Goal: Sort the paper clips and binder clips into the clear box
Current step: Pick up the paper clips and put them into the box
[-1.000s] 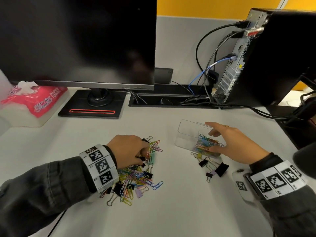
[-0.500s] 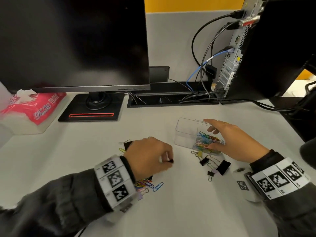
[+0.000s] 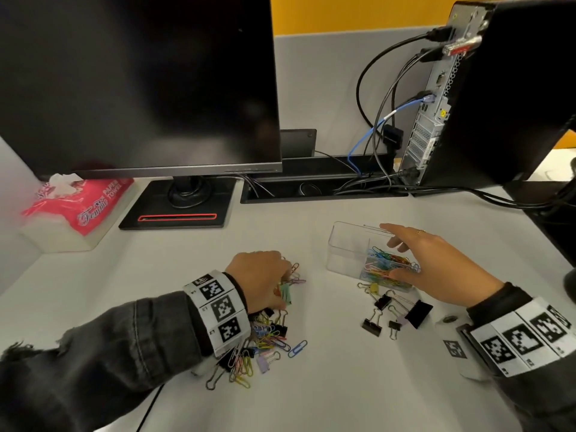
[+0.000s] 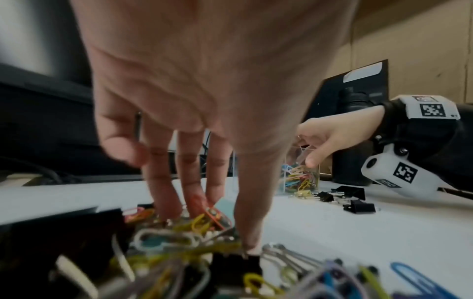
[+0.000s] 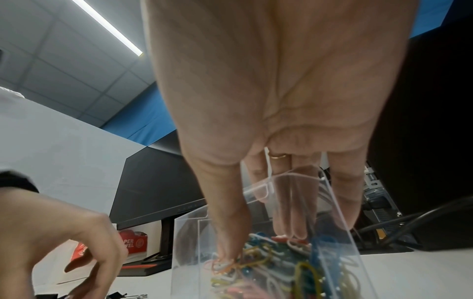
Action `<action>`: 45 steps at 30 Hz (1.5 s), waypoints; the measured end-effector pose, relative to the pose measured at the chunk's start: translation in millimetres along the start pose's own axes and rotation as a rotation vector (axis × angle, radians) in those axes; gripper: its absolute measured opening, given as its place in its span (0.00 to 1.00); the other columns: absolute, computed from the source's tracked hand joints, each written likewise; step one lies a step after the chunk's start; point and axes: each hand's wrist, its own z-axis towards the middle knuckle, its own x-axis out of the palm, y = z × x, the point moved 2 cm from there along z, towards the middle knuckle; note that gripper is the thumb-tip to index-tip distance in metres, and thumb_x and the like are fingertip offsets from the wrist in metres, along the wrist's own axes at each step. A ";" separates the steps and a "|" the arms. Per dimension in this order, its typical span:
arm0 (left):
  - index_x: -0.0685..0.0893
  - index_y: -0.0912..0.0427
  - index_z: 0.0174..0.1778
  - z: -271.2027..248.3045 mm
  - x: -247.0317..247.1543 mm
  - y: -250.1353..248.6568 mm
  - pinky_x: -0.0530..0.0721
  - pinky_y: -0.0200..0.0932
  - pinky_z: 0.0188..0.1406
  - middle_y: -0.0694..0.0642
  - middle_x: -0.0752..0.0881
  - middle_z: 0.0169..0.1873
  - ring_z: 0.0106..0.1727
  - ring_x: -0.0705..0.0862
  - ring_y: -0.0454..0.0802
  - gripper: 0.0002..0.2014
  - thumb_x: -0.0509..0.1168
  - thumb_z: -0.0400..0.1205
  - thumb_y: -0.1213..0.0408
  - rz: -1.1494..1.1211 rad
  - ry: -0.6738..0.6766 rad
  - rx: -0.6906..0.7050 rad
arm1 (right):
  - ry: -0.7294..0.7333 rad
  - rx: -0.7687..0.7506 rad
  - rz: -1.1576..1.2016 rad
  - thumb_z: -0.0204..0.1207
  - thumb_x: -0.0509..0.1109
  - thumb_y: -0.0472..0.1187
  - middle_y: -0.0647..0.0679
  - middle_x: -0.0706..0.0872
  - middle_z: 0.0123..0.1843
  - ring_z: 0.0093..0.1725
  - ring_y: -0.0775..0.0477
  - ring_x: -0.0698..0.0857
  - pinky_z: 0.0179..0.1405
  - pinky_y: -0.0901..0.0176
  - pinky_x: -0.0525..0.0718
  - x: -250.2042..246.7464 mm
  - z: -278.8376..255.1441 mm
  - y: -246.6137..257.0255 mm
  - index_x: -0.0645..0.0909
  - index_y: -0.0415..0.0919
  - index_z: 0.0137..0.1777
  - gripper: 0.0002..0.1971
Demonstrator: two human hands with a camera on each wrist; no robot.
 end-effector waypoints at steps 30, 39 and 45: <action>0.75 0.47 0.70 20.7 -1.1 -14.5 0.78 0.45 0.49 0.45 0.79 0.59 0.60 0.77 0.48 0.28 0.66 0.75 0.39 -0.023 -0.121 0.171 | -0.027 -0.021 -0.024 0.75 0.72 0.45 0.55 0.76 0.67 0.57 0.59 0.73 0.58 0.66 0.74 3.6 -0.7 -3.0 0.55 0.54 0.81 0.39; 0.79 0.48 0.61 11.9 -16.6 -31.9 0.75 0.41 0.47 0.42 0.81 0.53 0.54 0.80 0.45 0.18 0.66 0.76 0.49 -0.085 -0.291 0.259 | -0.027 -0.031 -0.015 0.75 0.72 0.45 0.55 0.76 0.66 0.60 0.57 0.75 0.60 0.63 0.76 3.5 -0.9 -3.2 0.55 0.54 0.81 0.39; 0.75 0.48 0.69 13.1 -5.1 -70.3 0.78 0.48 0.55 0.48 0.81 0.59 0.59 0.80 0.48 0.19 0.65 0.81 0.59 -0.135 -0.120 0.482 | -0.024 -0.018 -0.043 0.75 0.72 0.46 0.56 0.76 0.66 0.61 0.57 0.75 0.60 0.63 0.77 3.9 -0.4 -3.9 0.54 0.55 0.81 0.39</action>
